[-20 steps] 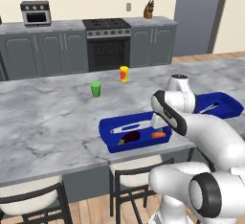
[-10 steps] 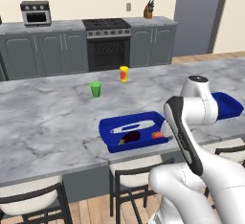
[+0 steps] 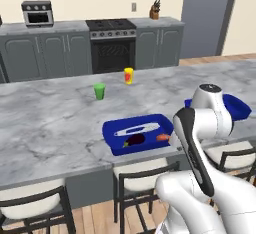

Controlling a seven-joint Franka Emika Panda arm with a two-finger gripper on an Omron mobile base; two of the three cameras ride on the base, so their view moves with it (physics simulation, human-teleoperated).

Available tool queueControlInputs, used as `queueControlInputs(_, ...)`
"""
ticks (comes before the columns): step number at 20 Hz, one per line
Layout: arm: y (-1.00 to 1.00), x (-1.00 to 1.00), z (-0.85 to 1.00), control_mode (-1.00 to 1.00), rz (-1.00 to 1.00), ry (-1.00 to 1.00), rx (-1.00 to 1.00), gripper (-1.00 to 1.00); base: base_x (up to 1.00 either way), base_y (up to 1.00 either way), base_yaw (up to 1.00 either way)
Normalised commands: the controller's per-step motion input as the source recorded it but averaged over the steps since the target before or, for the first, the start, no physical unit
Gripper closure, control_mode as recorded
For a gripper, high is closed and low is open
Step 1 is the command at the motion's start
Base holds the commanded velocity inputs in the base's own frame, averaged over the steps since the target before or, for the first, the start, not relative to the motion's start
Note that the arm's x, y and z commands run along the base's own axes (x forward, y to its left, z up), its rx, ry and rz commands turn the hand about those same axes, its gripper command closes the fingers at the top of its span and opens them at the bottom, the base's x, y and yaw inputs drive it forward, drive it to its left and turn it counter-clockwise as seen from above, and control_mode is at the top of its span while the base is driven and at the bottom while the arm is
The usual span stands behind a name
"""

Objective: Gather the eggplant and squash from the fridge and place them on a tray on the dining counter. Then gather the chicken drumstick and fish from the fridge and place them on the other tray.

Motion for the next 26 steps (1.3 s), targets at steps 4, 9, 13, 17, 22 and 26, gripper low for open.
queueControlInputs(4, 0.00, 0.00, 0.00, 1.00, 0.00, 0.00, 0.00, -1.00, -1.00, 0.01, 0.00)
queueControlInputs(9, 0.00, 0.00, 0.00, 1.00, 0.00, 0.00, 0.00, -1.00, -0.51, 0.84, -0.02)
queueControlInputs(13, 0.00, 0.00, 0.00, 1.00, 0.00, 0.00, 0.00, -1.00, -0.15, 1.00, -0.08)
queueControlInputs(17, 0.00, 0.00, 0.00, 1.00, 0.00, 0.00, 0.00, -1.00, -0.12, 1.00, -0.09)
queueControlInputs(22, 0.00, 0.00, 0.00, 1.00, 0.00, 0.00, 0.00, -1.00, 0.00, 1.00, -0.15)
queueControlInputs(26, 0.00, 0.00, 0.00, 1.00, 0.00, 0.00, 0.00, -1.00, 0.00, 1.00, -0.15)
